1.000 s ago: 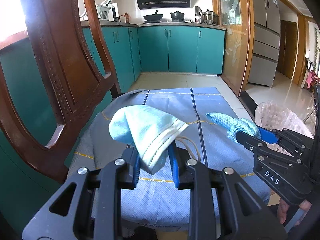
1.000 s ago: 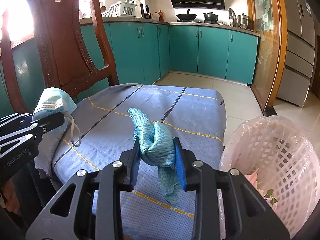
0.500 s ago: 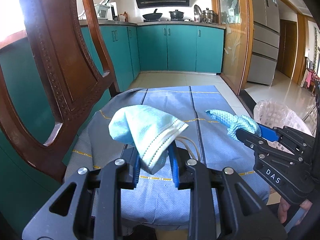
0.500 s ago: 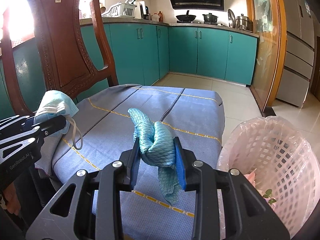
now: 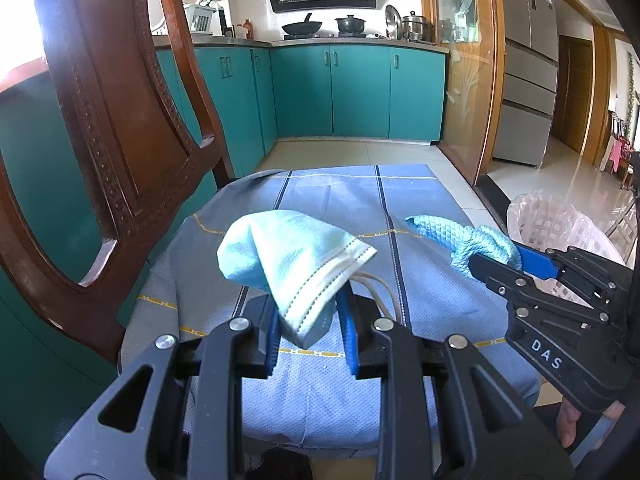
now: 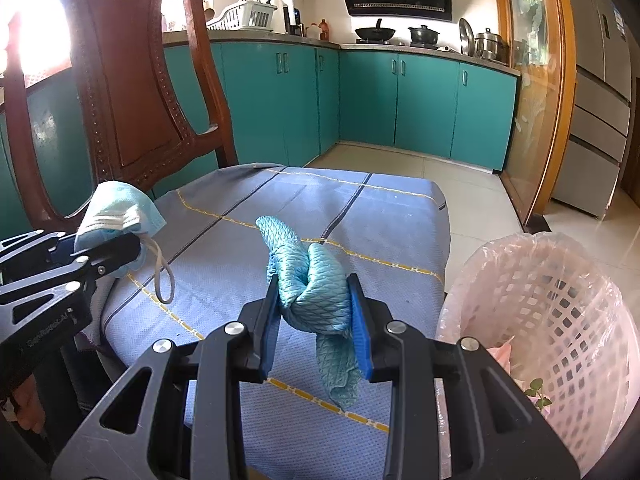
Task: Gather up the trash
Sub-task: 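Lift the mask with the left tool while the right tool lifts the cloth, then carry mask and cloth over the wastebasket and open both tools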
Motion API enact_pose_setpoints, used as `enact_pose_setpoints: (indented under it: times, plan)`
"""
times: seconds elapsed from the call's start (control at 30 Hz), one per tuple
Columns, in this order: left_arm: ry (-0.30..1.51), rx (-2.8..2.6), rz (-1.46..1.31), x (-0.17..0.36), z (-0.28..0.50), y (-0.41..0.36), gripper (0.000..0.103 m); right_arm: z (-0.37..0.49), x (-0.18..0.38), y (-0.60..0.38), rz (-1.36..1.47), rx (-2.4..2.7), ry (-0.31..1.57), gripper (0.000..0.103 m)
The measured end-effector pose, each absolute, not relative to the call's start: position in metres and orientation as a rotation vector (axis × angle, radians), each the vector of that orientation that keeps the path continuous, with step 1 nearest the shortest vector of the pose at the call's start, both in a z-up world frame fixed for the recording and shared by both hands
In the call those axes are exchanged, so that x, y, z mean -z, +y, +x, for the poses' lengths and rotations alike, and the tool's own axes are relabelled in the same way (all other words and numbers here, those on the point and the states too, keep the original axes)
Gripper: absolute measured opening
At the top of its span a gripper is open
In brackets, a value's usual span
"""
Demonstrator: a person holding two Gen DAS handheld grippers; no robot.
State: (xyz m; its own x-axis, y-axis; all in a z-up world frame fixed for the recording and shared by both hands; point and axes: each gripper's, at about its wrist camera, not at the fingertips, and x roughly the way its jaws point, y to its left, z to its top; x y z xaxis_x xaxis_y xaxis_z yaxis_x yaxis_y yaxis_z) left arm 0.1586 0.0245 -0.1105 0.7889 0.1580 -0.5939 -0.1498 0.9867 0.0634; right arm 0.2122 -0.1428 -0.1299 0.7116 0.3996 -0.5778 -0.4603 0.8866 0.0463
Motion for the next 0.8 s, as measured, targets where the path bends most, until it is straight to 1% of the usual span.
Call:
enact_pose_setpoints:
  times: [0.13,0.27,0.4,0.5,0.63,0.8]
  plan:
    - [0.626,-0.128,0.005,0.102,0.164,0.018,0.026,0.207,0.105,-0.174,-0.033,-0.443,0.520,0.032]
    - [0.607,-0.061,0.001,0.092,0.172,-0.002,0.026,0.203,0.092,-0.235,0.082,-0.323,0.456,0.033]
    - [0.589,0.023,0.016,0.087,0.184,-0.034,0.026,0.195,0.102,-0.293,0.142,-0.135,0.490,0.033]
    - [0.600,0.095,0.032,0.086,0.194,-0.064,0.026,0.189,0.104,-0.319,0.187,-0.088,0.492,0.033]
    - [0.611,0.199,0.066,0.090,0.206,-0.107,0.026,0.188,0.110,-0.334,0.169,-0.031,0.508,0.033]
    - [0.671,0.312,0.066,0.105,0.230,-0.148,0.026,0.193,0.121,-0.344,0.181,0.027,0.570,0.033]
